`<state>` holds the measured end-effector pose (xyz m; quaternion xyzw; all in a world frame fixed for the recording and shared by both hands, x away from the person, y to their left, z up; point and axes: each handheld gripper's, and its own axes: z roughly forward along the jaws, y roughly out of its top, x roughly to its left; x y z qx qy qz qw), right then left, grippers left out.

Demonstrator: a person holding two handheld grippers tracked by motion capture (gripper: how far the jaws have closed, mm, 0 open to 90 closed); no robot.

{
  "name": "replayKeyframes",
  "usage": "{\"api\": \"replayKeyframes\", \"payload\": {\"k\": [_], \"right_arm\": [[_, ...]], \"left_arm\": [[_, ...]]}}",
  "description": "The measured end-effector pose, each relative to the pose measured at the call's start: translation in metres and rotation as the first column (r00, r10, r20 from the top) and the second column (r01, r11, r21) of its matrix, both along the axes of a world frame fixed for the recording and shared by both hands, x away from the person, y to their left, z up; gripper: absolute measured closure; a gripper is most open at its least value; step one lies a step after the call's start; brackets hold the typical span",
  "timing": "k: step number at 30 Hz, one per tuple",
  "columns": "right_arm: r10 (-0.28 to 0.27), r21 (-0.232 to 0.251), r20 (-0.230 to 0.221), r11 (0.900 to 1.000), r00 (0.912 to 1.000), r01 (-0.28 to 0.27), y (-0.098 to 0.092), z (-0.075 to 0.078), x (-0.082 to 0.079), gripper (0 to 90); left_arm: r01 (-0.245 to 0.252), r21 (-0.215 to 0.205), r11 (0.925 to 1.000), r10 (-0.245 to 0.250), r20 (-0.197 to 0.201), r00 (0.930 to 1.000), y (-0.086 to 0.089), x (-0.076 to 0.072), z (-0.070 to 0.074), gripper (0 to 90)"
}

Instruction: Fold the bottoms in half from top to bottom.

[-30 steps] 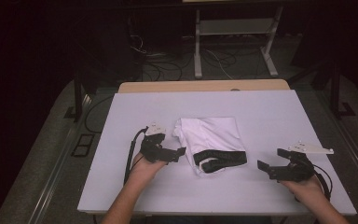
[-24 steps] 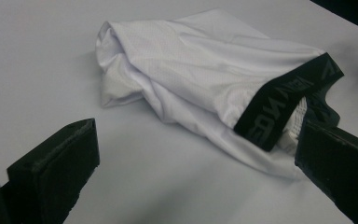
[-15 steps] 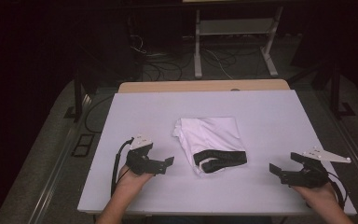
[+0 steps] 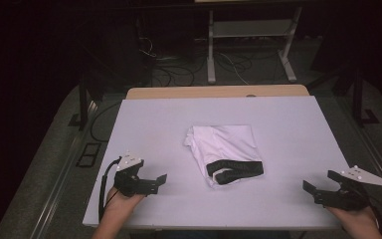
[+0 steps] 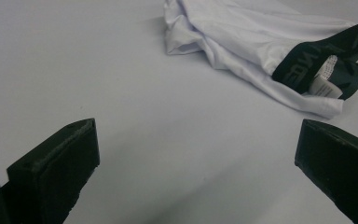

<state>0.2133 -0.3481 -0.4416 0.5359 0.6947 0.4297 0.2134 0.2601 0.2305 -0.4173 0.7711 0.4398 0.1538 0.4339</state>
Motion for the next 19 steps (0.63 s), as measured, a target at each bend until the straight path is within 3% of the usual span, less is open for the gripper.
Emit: {"api": "replayKeyframes", "payload": {"k": [8, 19], "right_arm": [[-0.036, -0.011, -0.010, 0.999, 0.9993, 0.036, -0.011, -0.005, -0.009, 0.0], [-0.036, -0.024, -0.021, 0.999, 0.9991, 0.036, -0.010, -0.007, -0.009, 0.0]], "left_arm": [[-0.026, 0.005, 0.9997, 0.026, -0.008, 0.9996, 0.013, -0.011, -0.005, 0.0], [-0.030, -0.003, 0.9996, 0.029, -0.011, 0.9995, 0.018, -0.021, -0.012, 0.0]]}}
